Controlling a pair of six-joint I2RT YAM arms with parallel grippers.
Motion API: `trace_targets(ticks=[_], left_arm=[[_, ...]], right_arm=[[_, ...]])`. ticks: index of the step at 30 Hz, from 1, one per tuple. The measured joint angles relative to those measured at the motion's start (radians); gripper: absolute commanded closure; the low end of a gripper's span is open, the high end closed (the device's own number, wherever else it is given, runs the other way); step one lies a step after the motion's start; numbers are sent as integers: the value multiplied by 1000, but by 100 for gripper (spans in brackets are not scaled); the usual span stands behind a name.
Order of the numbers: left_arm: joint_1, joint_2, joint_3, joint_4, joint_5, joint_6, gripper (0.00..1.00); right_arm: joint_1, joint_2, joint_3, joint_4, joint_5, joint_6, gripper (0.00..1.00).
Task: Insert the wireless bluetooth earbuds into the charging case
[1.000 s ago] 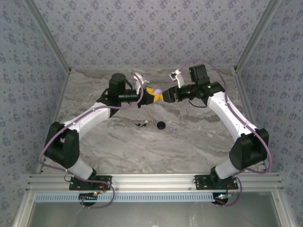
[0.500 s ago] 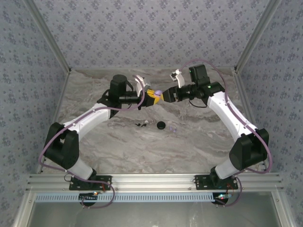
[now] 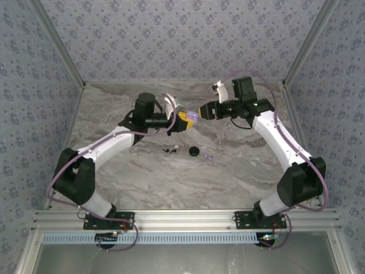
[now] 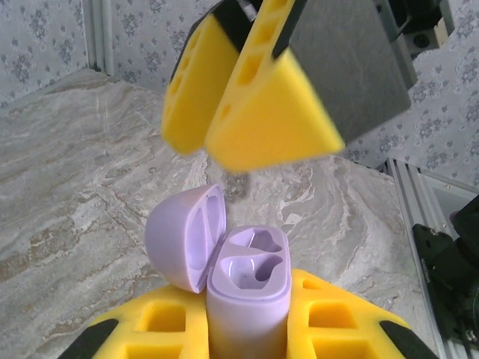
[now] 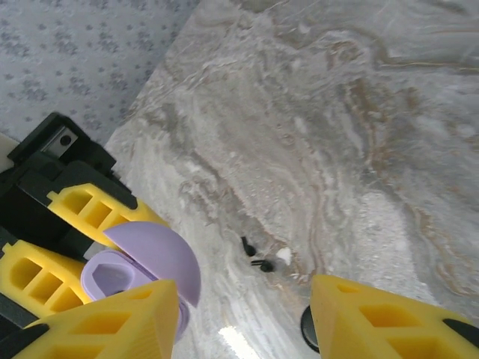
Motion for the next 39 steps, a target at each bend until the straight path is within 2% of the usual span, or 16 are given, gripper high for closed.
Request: trace_targets(ticks=[6,14,25,31,39], left_arm=[[33,0,-56,65,-22,-77,90],[33,-51,-136,86,-83,-138,90],[-3,-122,-188,82,-158,-163,89],[-8,-151,-211,77,-183,-163,88],[-8,-156,-211,74,-201,-163,88]], right_arm=[[-34,-30,-55,-19,117,16,50],[-35,-13,-227,-72,217,53,52],[41,102,-354,-94,286,92,58],[71,169,-358,-86,301,124,63],[103,234,-357,-87,319,138,64]])
